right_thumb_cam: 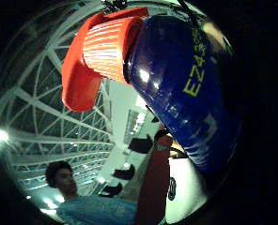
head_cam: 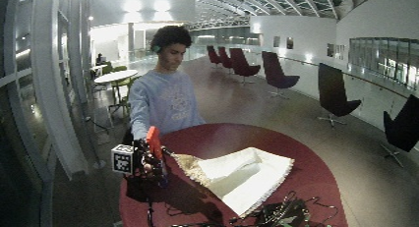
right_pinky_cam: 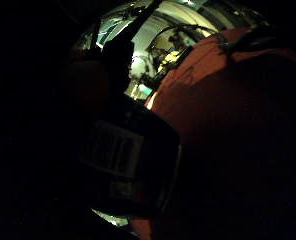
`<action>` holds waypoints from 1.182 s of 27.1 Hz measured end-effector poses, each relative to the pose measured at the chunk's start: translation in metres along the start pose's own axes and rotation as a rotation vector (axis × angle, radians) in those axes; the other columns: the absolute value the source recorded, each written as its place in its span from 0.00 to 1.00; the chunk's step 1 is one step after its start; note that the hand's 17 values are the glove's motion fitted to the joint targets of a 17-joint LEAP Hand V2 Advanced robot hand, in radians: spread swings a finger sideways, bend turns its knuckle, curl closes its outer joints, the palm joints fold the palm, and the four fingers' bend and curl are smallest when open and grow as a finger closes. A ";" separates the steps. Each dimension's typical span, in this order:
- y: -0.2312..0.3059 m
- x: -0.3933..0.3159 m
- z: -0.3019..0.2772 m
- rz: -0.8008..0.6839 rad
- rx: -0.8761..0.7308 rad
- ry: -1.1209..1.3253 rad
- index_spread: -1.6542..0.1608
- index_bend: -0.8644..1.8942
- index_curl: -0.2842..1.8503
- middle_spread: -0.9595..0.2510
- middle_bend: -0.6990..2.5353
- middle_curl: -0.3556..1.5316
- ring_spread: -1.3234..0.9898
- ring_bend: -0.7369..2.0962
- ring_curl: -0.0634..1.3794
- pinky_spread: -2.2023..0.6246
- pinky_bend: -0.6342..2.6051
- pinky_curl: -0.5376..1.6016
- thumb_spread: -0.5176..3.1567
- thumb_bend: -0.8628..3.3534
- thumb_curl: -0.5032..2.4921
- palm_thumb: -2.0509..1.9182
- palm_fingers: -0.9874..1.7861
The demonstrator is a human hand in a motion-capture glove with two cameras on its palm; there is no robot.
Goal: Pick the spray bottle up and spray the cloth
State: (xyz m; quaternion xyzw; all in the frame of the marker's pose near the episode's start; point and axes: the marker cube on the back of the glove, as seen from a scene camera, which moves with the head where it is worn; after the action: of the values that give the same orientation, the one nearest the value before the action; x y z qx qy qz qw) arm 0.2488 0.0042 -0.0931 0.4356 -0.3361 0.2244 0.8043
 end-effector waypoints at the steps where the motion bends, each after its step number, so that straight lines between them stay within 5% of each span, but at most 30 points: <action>1: 0.000 -0.004 0.000 0.002 -0.041 -0.022 0.75 0.37 0.28 0.71 0.31 0.41 0.54 0.44 0.29 0.87 0.25 0.39 0.36 0.20 0.34 0.77 0.67; 12: 0.001 -0.045 0.020 0.064 -0.489 -0.067 0.74 0.36 0.29 0.72 0.32 0.42 0.54 0.43 0.30 0.87 0.25 0.38 0.38 0.18 0.30 0.67 0.68; 32: -0.025 -0.079 0.082 0.343 -0.777 0.027 0.77 0.35 0.26 0.75 0.30 0.42 0.56 0.44 0.32 0.87 0.27 0.41 0.41 0.20 0.28 0.63 0.73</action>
State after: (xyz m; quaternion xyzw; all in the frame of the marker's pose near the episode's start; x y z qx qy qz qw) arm 0.1833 -0.0844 -0.1326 0.0346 -0.4526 0.2173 0.8641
